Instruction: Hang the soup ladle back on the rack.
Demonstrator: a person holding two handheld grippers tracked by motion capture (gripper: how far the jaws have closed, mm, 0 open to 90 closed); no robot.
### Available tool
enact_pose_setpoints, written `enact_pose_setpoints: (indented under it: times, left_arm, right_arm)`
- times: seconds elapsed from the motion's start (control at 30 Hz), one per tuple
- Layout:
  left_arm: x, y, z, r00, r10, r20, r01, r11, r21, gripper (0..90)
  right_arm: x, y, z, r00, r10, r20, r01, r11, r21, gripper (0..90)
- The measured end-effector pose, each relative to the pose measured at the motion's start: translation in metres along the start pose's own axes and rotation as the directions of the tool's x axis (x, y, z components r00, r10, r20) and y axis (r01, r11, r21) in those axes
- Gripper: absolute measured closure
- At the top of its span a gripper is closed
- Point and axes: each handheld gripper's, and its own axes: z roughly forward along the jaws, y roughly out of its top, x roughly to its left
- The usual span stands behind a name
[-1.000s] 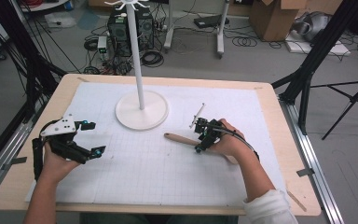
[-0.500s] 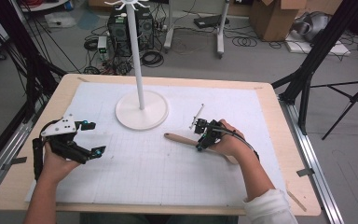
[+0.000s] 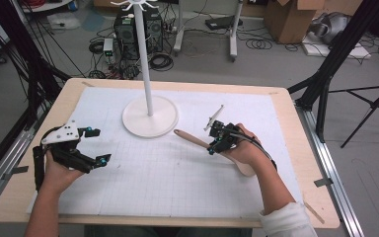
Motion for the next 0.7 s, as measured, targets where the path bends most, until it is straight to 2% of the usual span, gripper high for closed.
enact_pose_setpoints:
  times: [0.03, 0.07, 0.1, 0.17, 0.3, 0.37, 0.4, 0.43, 0.5, 0.57, 0.7]
  left_arm:
    - [0.000, 0.000, 0.000, 1.0000, 0.002, 0.003, -0.002, 1.0000, -0.001, 1.7]
    - [0.000, 0.001, 0.000, 1.0000, 0.005, 0.001, -0.005, 1.0000, 0.002, 1.6]
    - [0.000, 0.001, 0.000, 1.0000, 0.005, 0.001, -0.005, 1.0000, 0.002, 1.7]
    - [-0.001, 0.001, 0.000, 1.0000, 0.005, 0.002, -0.005, 1.0000, -0.002, 1.7]
    - [-0.001, 0.002, -0.001, 1.0000, 0.010, 0.000, -0.010, 1.0000, -0.001, 1.7]
    - [-0.001, 0.002, -0.001, 1.0000, 0.007, 0.000, -0.007, 1.0000, -0.003, 1.7]
    - [-0.001, 0.001, -0.001, 1.0000, 0.008, 0.001, -0.008, 1.0000, -0.002, 1.7]
    - [-0.001, 0.001, -0.001, 1.0000, 0.008, 0.001, -0.008, 1.0000, -0.002, 1.7]
    - [-0.001, 0.001, 0.000, 1.0000, 0.006, 0.002, -0.006, 1.0000, -0.001, 1.7]
    - [-0.001, 0.001, 0.000, 1.0000, 0.006, 0.003, -0.006, 1.0000, 0.001, 1.7]
    - [-0.001, 0.002, -0.001, 1.0000, 0.007, 0.001, -0.007, 1.0000, -0.003, 1.7]
  right_arm:
    - [-0.001, -0.002, -0.011, 0.9999, 0.011, 0.000, -0.011, 0.9983, -0.058, 77.3]
    - [-0.001, -0.004, -0.016, 0.9999, 0.016, 0.001, -0.016, 0.9964, -0.083, 77.3]
    - [-0.001, -0.004, -0.016, 0.9999, 0.016, 0.001, -0.016, 0.9964, -0.083, 77.3]
    - [-0.001, -0.007, -0.026, 0.9996, 0.029, 0.005, -0.028, 0.9913, -0.128, 77.3]
    - [-0.003, -0.014, -0.043, 0.9988, 0.049, 0.002, -0.048, 0.9744, -0.220, 77.3]
    - [-0.004, -0.017, -0.052, 0.9981, 0.061, -0.002, -0.060, 0.9618, -0.267, 77.3]
    - [-0.004, -0.019, -0.060, 0.9971, 0.075, -0.012, -0.075, 0.9427, -0.325, 77.2]
    - [-0.005, -0.020, -0.065, 0.9968, 0.078, -0.017, -0.079, 0.9336, -0.350, 77.3]
    - [-0.006, -0.019, -0.072, 0.9967, 0.080, -0.013, -0.079, 0.9214, -0.381, 77.2]
    - [-0.005, -0.018, -0.076, 0.9963, 0.085, -0.007, -0.081, 0.9184, -0.387, 77.2]
    - [-0.005, -0.005, -0.092, 0.9977, 0.064, 0.022, -0.049, 0.9088, -0.414, 77.2]
